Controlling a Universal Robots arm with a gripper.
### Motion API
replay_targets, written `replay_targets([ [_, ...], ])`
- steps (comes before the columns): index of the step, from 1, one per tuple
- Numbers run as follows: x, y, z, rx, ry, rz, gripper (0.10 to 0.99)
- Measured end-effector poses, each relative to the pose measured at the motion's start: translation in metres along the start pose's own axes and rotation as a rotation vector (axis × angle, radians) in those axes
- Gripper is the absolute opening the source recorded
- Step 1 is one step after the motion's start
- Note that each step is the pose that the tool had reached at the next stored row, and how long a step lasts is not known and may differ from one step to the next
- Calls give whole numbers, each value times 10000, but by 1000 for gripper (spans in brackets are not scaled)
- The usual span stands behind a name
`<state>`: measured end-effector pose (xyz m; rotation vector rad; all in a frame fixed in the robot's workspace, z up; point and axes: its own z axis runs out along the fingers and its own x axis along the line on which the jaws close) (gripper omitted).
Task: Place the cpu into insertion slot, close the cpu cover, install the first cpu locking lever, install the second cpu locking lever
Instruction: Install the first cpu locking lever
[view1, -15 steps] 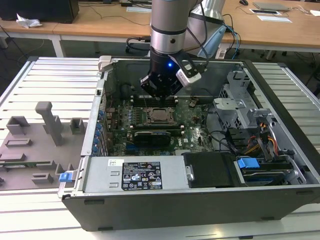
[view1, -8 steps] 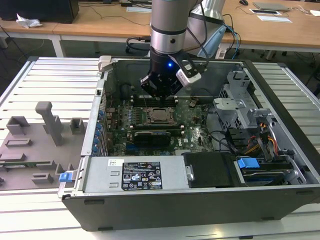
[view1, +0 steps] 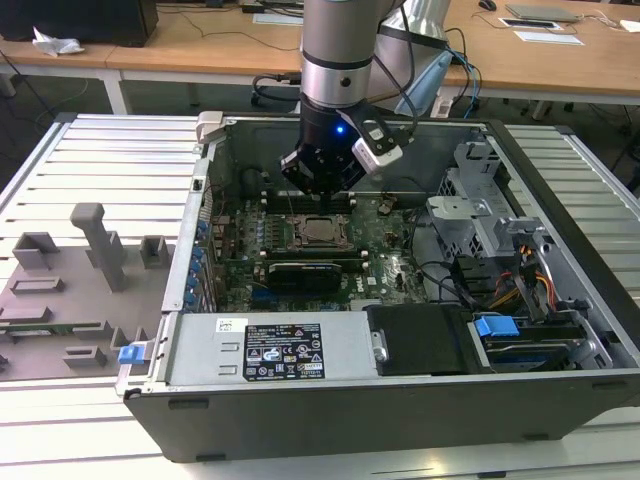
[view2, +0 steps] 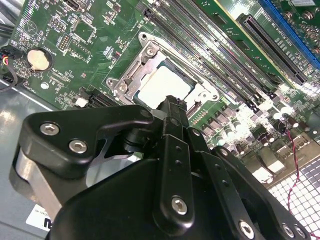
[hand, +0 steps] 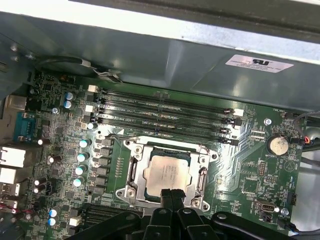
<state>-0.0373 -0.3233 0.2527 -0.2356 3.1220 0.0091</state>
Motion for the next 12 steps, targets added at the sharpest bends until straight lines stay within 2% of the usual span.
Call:
replay_targets([
  [8,11,3,0,2,0,3,106],
  [12,102,18,-1,4,-11,1,106],
])
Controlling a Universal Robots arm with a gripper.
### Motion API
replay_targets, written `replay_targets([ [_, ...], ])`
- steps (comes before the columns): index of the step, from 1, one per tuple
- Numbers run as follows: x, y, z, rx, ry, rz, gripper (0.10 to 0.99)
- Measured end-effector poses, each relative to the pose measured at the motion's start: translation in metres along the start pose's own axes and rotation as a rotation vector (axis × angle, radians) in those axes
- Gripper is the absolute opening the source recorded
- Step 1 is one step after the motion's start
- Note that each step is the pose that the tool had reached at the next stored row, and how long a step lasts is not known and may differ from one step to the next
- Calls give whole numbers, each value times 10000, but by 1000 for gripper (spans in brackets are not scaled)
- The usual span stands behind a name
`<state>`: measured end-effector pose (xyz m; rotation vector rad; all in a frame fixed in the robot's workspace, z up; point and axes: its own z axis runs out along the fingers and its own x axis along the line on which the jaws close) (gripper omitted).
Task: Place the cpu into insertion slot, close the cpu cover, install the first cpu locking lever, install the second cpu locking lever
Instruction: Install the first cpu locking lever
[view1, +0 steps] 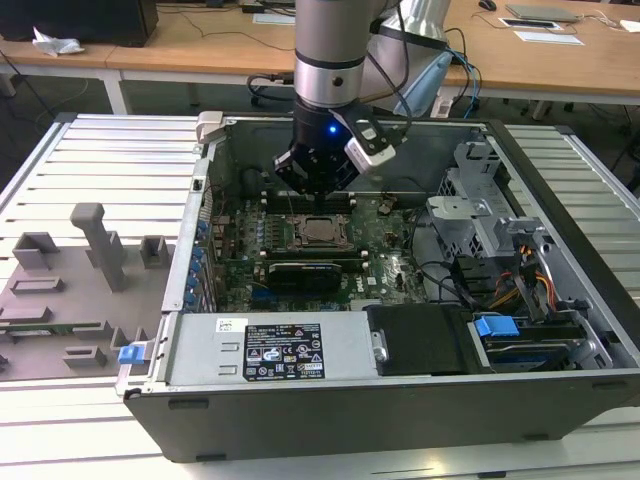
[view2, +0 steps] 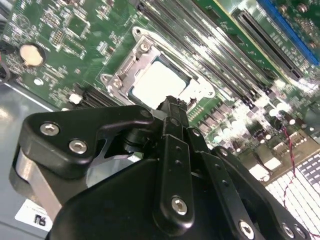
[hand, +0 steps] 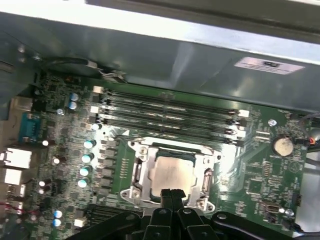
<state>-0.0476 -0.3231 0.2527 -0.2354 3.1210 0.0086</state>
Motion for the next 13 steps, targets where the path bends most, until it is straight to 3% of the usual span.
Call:
replay_targets([
  [7,269,49,-3,4,-23,3,106],
  [12,392,69,-2,-2,-30,2,106],
  [13,416,73,-2,-79,-70,3,106],
])
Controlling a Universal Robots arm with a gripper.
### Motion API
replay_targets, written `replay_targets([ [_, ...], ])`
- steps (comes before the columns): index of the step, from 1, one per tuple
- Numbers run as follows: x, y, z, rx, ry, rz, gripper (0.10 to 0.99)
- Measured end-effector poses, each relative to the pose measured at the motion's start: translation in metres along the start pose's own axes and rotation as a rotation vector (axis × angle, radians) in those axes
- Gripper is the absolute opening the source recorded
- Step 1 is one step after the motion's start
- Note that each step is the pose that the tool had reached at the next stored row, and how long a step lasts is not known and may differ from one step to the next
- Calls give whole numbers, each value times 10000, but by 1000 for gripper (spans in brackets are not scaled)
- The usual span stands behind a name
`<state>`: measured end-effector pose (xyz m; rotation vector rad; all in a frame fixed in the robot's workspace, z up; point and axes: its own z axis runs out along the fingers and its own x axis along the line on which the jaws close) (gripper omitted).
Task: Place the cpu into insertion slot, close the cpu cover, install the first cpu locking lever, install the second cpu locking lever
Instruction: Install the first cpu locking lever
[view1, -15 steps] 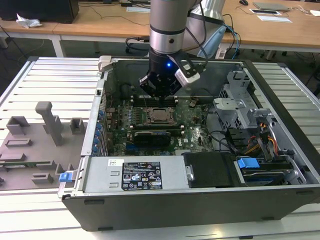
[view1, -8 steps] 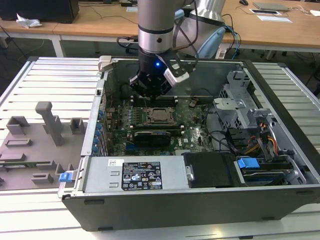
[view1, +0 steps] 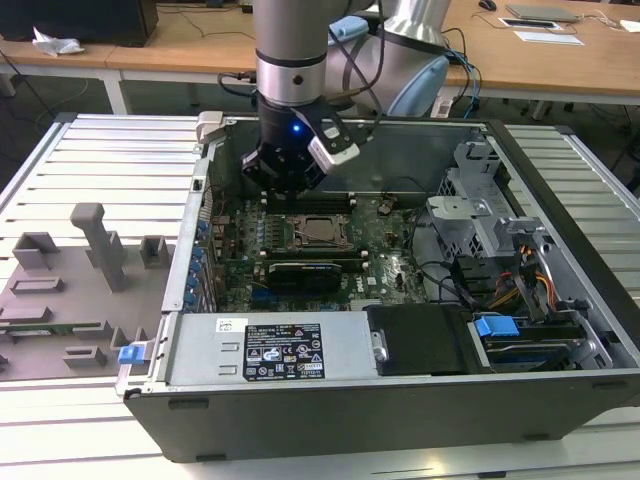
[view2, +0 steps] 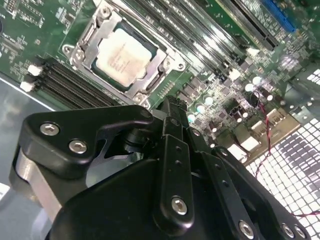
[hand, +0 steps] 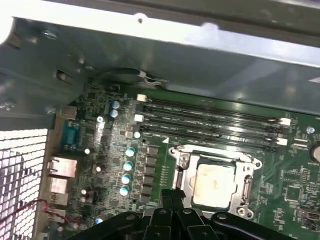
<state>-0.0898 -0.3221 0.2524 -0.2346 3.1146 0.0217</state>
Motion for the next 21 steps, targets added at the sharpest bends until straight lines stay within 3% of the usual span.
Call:
replay_targets([
  [3,50,8,1,-436,-163,7,106],
  [5,79,12,1,-604,-223,9,106],
  [8,146,22,3,-1098,-353,19,106],
  [11,193,29,4,-1733,-496,33,106],
  [14,213,32,4,-2179,-606,42,106],
  [18,178,27,7,-2182,-606,41,106],
  [21,62,6,13,-2182,-607,41,106],
])
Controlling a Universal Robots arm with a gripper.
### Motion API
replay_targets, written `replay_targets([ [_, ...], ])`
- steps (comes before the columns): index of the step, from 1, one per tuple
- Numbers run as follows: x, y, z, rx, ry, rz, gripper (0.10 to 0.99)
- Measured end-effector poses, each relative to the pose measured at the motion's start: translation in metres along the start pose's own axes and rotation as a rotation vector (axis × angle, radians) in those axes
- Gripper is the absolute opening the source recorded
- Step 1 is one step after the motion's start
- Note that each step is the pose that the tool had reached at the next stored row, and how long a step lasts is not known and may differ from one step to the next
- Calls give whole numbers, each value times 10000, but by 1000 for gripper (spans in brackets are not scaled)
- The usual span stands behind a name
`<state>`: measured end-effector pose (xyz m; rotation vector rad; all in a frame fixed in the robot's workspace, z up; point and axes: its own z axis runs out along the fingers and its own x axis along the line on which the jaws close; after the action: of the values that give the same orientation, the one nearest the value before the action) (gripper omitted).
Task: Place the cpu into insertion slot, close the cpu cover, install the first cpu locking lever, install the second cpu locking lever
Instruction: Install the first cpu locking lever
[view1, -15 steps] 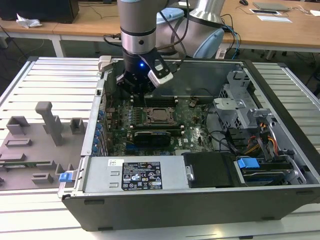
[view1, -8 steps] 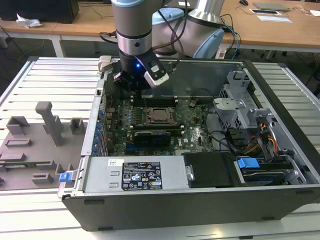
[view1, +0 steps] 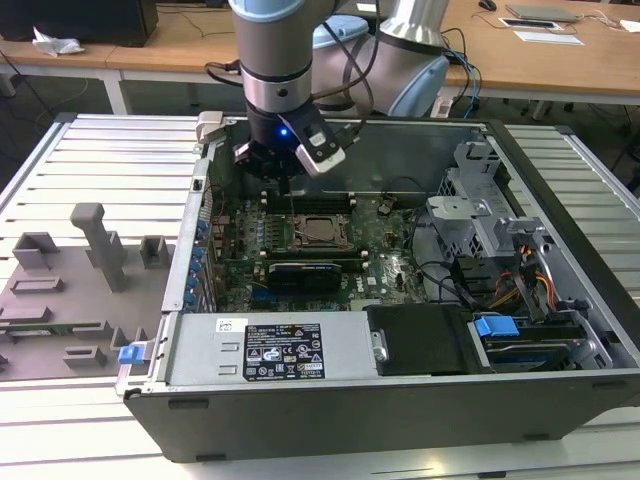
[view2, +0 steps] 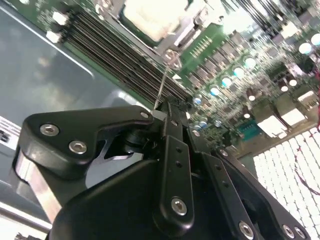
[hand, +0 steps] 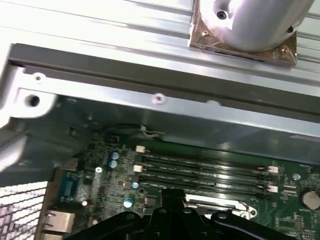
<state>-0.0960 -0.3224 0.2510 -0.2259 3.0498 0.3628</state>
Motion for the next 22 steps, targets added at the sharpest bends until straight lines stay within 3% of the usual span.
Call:
replay_targets([
  [8,-226,-51,18,0,2,-1,106],
  [12,-400,-102,29,-2,18,4,106],
  [15,-417,-105,30,-2,18,4,106],
  [18,-415,-108,38,23,-177,-100,106],
  [19,-414,-112,47,53,-383,-155,106],
  [21,-411,-117,54,78,-549,-198,106],
  [22,-410,-119,58,104,-719,-240,106],
])
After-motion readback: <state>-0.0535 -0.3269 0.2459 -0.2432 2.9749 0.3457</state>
